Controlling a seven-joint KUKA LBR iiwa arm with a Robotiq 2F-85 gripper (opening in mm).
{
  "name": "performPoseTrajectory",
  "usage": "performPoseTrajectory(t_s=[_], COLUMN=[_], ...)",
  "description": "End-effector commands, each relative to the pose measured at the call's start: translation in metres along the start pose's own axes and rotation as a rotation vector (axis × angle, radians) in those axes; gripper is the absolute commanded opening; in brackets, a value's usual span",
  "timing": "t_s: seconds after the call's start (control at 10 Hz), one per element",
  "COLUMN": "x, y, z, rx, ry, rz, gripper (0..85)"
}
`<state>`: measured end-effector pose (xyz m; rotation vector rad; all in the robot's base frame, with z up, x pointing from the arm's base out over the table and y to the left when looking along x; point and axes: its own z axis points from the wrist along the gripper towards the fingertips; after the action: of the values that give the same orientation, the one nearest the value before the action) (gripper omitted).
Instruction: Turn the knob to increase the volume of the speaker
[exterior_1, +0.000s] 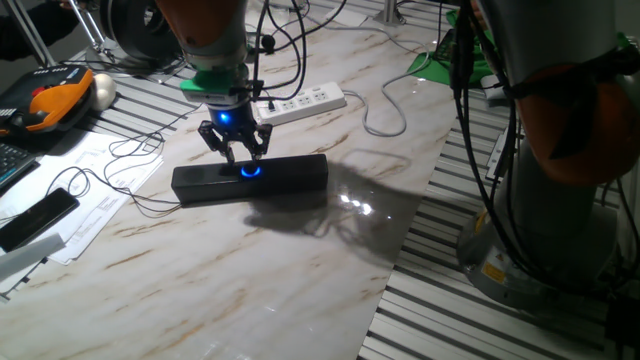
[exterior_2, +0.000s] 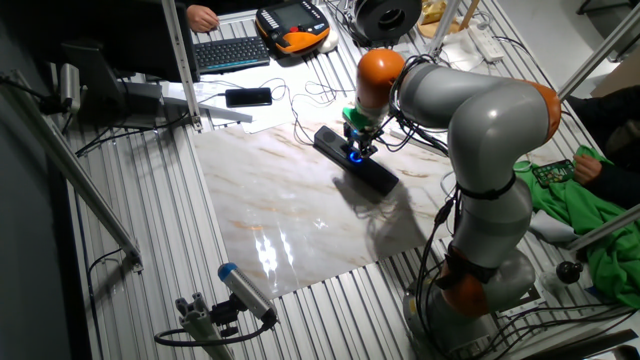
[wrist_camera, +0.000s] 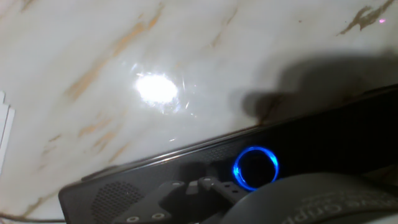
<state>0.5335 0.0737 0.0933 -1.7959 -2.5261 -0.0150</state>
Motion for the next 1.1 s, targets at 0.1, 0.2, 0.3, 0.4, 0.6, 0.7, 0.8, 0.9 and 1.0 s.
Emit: performPoseTrajectory(t_s=[0.1, 0.2, 0.3, 0.4, 0.6, 0.7, 0.8, 0.9, 1.0], x=[0.0007, 0.0009, 0.0009, 0.0008, 0.0026, 0.0048, 0.0075, 0.0079, 0.0077], y=[-0.0011, -0.0017, -0.0017, -0.0016, -0.001, -0.0006, -0.0001, 0.0, 0.0002], z=[-0.0018, -0.0026, -0.0026, -0.0027, -0.0038, -0.0051, -0.0064, -0.0068, -0.0068], rx=[0.01, 0.014, 0.016, 0.019, 0.025, 0.029, 0.033, 0.033, 0.037], ry=[0.007, 0.021, 0.03, 0.037, 0.045, 0.047, 0.04, 0.031, 0.024], rz=[-0.114, -0.196, -0.276, -0.352, -0.459, -0.505, -0.574, -0.638, -0.706], gripper=[51.0, 51.0, 51.0, 51.0, 51.0, 51.0, 51.0, 51.0, 51.0])
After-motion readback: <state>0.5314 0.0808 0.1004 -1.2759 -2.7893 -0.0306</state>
